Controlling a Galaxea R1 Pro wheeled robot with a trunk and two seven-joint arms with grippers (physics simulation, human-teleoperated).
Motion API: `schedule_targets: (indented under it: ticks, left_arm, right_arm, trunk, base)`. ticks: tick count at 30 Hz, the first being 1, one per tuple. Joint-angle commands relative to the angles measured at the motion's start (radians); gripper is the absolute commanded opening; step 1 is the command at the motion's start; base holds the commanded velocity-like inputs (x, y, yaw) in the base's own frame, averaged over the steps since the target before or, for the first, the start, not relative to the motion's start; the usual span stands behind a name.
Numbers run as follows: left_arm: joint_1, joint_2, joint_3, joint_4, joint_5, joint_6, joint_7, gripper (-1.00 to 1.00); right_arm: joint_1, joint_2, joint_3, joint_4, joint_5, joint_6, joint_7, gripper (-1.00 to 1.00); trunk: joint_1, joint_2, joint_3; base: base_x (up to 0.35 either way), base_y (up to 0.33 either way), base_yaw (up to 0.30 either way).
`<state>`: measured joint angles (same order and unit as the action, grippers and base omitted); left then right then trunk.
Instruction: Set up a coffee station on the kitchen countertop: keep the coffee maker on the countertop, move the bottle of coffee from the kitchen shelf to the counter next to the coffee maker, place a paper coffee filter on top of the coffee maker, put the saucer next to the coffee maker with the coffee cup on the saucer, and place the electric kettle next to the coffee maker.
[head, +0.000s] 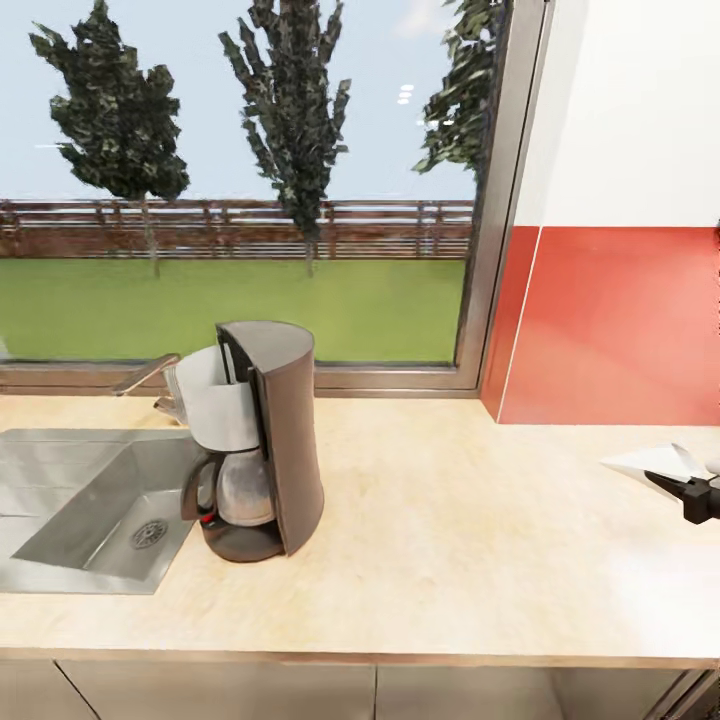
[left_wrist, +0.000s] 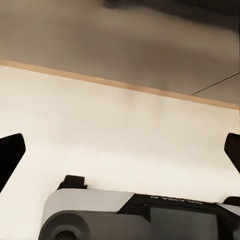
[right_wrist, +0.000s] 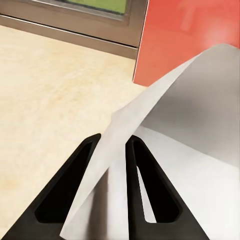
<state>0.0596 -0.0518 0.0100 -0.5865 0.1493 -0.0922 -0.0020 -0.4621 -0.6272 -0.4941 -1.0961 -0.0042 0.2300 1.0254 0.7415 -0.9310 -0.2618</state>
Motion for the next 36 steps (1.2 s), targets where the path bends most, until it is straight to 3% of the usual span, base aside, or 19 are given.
schedule_targets:
  ticks: [1, 14, 22, 36]
  left_arm:
    - [0.000, 0.000, 0.001, -0.001, 0.007, -0.001, 0.000, 1.00]
    - [0.000, 0.000, 0.001, -0.001, 0.007, 0.000, -0.001, 1.00]
    - [0.000, 0.000, 0.001, -0.001, 0.007, 0.000, -0.001, 1.00]
    - [0.000, 0.000, 0.001, 0.000, 0.007, 0.000, -0.001, 1.00]
  right_arm:
    - [-0.001, 0.000, -0.001, -0.001, -0.002, 0.011, 0.005, -1.00]
    - [-0.001, 0.000, -0.001, -0.005, -0.002, 0.011, 0.006, -1.00]
    - [-0.001, 0.000, 0.000, -0.005, -0.002, 0.012, 0.006, -1.00]
    - [-0.001, 0.001, 0.000, -0.006, -0.002, 0.011, 0.005, -1.00]
  trunk:
    - [0.000, -0.001, -0.001]
    - [0.000, -0.001, -0.001]
    - [0.000, -0.001, 0.002]
    - [0.000, -0.001, 0.002]
  base:
    - [-0.225, 0.225, -0.014]
    - [-0.206, 0.211, -0.032]
    - [-0.031, 0.066, -0.209]
    - [-0.001, 0.284, -0.022]
